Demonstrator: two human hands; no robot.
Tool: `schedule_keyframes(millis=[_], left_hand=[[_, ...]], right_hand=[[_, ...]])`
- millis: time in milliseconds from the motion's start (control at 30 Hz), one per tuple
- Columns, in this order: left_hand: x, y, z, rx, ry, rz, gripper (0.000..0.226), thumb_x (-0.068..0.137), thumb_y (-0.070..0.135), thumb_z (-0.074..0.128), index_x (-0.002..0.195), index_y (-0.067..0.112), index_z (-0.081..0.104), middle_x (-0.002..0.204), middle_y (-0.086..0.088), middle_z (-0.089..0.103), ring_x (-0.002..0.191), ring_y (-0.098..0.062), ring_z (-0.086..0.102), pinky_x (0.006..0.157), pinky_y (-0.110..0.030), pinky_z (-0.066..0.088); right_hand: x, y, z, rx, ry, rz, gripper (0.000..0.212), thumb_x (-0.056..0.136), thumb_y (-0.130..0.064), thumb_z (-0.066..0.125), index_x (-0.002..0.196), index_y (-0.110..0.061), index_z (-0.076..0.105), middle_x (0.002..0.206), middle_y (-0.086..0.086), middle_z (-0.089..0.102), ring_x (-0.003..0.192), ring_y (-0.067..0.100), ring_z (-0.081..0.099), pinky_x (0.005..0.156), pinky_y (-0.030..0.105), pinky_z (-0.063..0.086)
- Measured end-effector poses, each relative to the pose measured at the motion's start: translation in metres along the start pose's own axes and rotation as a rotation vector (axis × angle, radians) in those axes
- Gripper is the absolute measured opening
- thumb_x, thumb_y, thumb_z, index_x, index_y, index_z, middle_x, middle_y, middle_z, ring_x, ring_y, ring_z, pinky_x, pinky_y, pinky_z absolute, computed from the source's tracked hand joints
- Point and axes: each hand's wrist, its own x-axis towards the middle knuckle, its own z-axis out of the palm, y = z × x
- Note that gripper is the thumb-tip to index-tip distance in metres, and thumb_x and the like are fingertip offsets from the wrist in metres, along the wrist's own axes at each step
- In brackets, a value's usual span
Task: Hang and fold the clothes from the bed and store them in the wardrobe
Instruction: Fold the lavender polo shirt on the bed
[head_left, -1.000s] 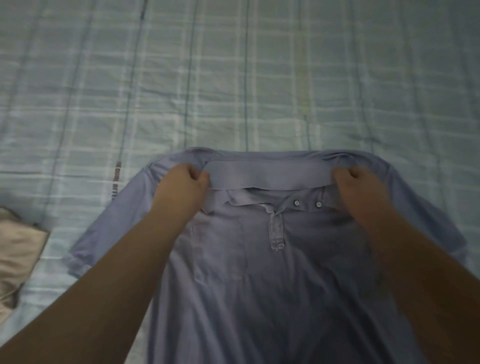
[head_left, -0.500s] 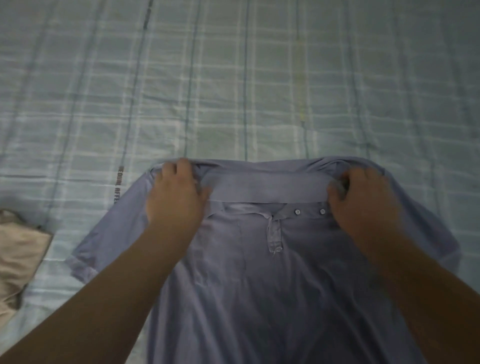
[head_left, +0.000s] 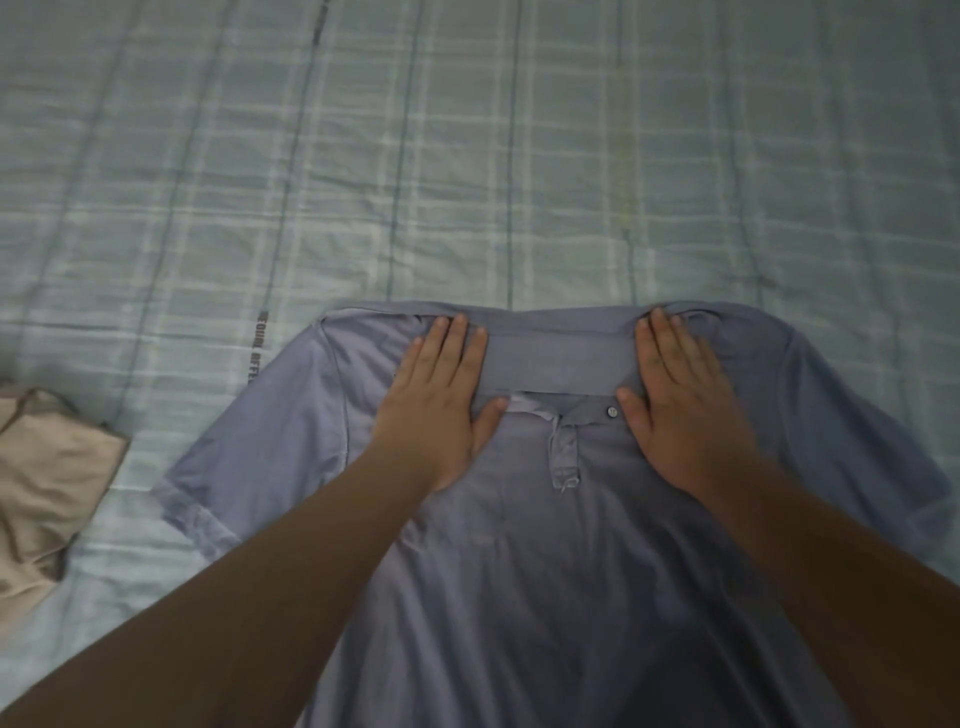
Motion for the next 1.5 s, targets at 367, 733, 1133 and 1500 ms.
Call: schedule_keyframes(millis=[367,733,1133,1500], left_hand=[[-0.113,-0.042,-0.04,-0.252,0.185,-0.192,0.057,0.094,0.029,0.036,0.144,0.005,0.049,0.149,-0.016,0.049,0.143,-0.037,0.038,0.115,-0.05,0.035],[-0.183,-0.199,-0.051,-0.805,0.041,-0.936,0.042,0.067,0.057,0.07,0.084,0.019,0.065,0.071,0.002,0.064,0.075,-0.031,0.068,0.072,-0.042,0.058],[-0.162,-0.224,-0.074,-1.425,0.114,-0.87,0.014,0.103,0.025,0.049,0.093,0.015,0.05,0.101,-0.023,0.063,0.083,-0.036,0.071,0.066,-0.051,0.061],[-0.153,-0.198,-0.097,-1.502,0.136,-0.714,0.013,0.106,0.02,0.045,0.098,0.01,0.046,0.089,-0.022,0.062,0.072,-0.032,0.069,0.06,-0.049,0.061]], right_hand=[[-0.026,-0.103,-0.051,0.143,0.172,-0.097,0.063,0.092,-0.027,0.039,0.148,0.001,0.035,0.153,0.023,0.037,0.143,0.038,0.033,0.115,0.054,0.031],[-0.051,-0.297,-0.008,0.206,0.047,-0.252,0.059,0.095,-0.021,0.038,0.151,-0.004,0.033,0.157,0.015,0.034,0.147,0.033,0.027,0.117,0.051,0.028],[-0.002,-0.337,-0.012,0.147,-0.045,-0.076,0.06,0.098,-0.033,0.028,0.152,-0.007,0.033,0.158,0.014,0.032,0.147,0.032,0.027,0.117,0.051,0.028],[-0.004,-0.33,-0.008,0.223,-0.019,-0.057,0.062,0.096,-0.03,0.036,0.152,-0.007,0.03,0.159,0.014,0.029,0.148,0.031,0.024,0.119,0.051,0.025]])
